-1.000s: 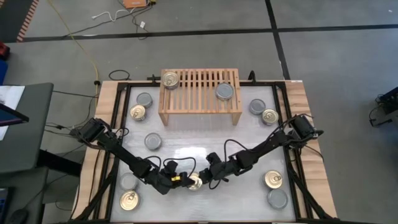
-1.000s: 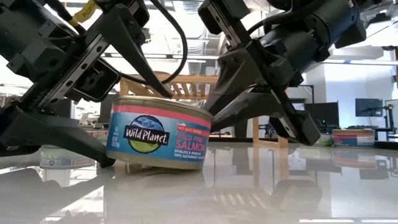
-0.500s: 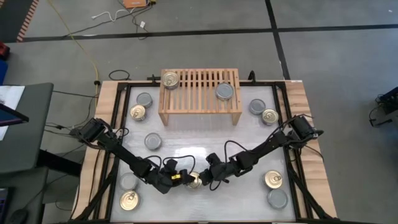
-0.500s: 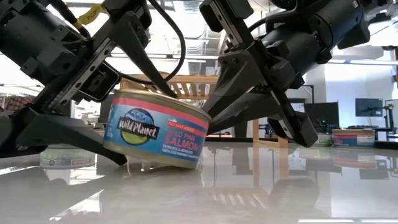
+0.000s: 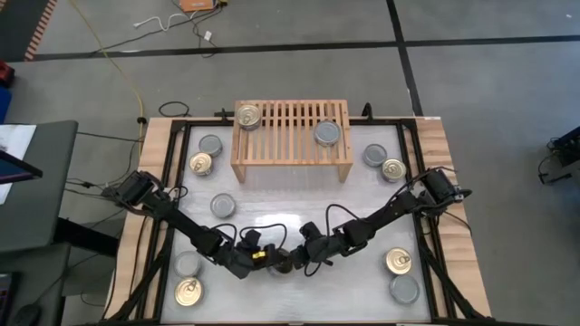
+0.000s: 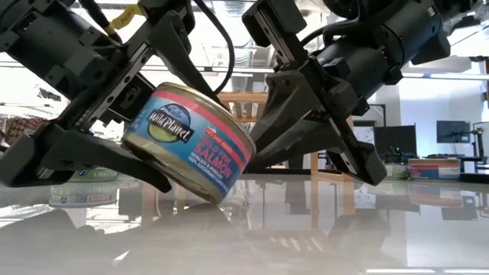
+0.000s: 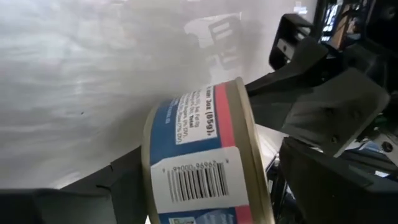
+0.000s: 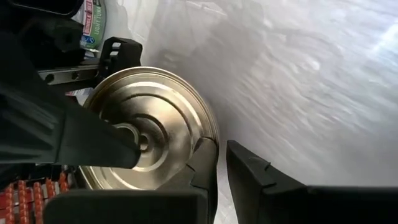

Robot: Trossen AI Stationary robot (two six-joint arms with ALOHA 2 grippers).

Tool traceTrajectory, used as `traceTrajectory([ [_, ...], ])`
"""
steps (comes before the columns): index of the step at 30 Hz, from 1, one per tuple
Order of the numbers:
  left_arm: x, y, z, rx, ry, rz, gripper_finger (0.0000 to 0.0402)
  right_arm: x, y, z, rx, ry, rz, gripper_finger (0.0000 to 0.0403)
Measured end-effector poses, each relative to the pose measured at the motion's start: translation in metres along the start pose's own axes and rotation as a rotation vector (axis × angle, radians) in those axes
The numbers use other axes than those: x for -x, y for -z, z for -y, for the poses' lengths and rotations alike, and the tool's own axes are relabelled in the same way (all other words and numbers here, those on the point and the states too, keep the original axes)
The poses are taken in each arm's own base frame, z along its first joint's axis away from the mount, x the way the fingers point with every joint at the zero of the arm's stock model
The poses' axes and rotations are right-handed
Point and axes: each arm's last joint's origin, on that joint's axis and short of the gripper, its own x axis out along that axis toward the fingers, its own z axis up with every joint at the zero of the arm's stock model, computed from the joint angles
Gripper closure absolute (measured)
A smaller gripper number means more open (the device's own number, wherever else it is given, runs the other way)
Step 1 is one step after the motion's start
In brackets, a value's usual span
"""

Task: Stack canned seafood by type on shelf
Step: Stack the blue-pink tuna can on top of the other blue-pink tuna can on the shelf

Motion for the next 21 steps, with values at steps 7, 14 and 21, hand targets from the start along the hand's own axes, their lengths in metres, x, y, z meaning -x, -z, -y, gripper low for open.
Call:
traceTrajectory([
  [7,-0.0020,-0.0030,-0.0001,-0.018,-0.027,-0.031,0.0141,0.0002,-0.0001,-0.0006,0.010,-0.003,-0.001,0.0340],
  [14,-0.0015,-0.0037,-0.0014,-0.005,-0.034,-0.032,0.0209,0.0003,0.0001,-0.0014,0.017,-0.010,-0.012,0.0340],
  [21,-0.0028,-0.0061,0.0002,-0.030,-0.030,-0.031,0.0229,0.0047,-0.0060,-0.0049,0.059,-0.023,-0.044,0.0340],
])
